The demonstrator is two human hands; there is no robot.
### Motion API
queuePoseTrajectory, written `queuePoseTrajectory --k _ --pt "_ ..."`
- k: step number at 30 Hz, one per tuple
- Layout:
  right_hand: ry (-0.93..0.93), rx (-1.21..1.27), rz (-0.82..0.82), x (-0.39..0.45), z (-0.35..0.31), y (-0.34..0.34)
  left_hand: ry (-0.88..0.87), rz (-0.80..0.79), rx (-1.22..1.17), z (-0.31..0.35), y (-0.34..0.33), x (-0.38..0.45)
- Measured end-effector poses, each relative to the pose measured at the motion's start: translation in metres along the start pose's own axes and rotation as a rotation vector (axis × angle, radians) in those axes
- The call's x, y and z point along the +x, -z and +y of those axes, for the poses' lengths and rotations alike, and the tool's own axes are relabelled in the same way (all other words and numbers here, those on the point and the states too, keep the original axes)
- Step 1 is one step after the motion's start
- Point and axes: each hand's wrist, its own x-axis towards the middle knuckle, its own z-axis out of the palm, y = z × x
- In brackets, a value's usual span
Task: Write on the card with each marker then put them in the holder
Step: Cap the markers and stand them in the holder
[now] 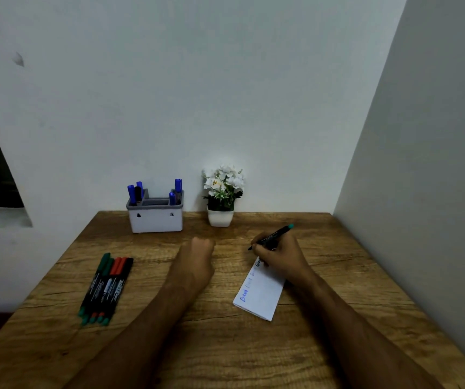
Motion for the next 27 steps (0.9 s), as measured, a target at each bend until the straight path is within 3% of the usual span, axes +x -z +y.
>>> queuePoseTrajectory --k 4,6,10,13,17,27 --pt "0.054 0.045 0.01 -0.004 -0.007 -0.006 0.129 0.24 -0.29 0.006 0.013 -0.002" --pt "0.146 0.036 0.015 -0.005 -0.014 -0.008 0.287 0.29 -0.487 0.011 0.022 -0.002" --pt "0.272 0.033 -0.005 -0.01 -0.029 -0.016 0.758 0.13 -1.274 0.015 0.035 0.008" --pt "0.306 0.065 -0.021 -0.017 -0.04 -0.024 0.894 0.032 -1.631 0.014 0.039 0.011" --pt "0.336 0.069 -0.043 -0.022 -0.047 -0.034 0.928 -0.049 -1.8 0.012 0.034 0.006" --pt "0.278 0.049 -0.023 -0.026 -0.04 -0.045 0.91 -0.078 -1.914 0.023 0.032 -0.005"
